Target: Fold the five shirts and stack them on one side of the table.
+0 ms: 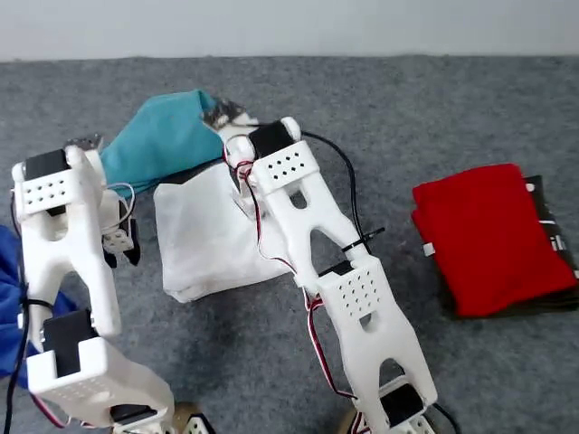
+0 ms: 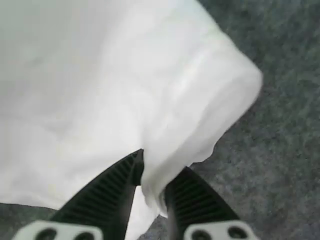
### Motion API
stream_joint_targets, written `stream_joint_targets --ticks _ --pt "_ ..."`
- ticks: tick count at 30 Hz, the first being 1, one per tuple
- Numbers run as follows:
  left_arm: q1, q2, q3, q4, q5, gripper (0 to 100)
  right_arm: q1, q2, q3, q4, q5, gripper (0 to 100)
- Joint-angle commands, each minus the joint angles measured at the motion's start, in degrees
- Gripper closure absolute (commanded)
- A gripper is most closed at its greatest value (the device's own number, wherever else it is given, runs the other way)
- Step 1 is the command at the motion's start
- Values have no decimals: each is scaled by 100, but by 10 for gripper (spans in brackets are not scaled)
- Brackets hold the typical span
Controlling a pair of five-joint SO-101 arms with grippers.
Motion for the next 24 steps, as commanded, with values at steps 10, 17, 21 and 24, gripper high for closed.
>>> stream_joint_targets --ticks 10,17,21,24 --pt "1732 -193 -796 -659 651 880 171 -374 255 233 0 829" --pt "1881 -193 418 -1785 818 880 532 -1235 730 233 0 829" --pt "1881 -193 945 -2092 818 880 629 -1305 1108 189 -9 829" --pt "1881 -193 1138 -2163 818 880 585 -998 1125 75 -53 829"
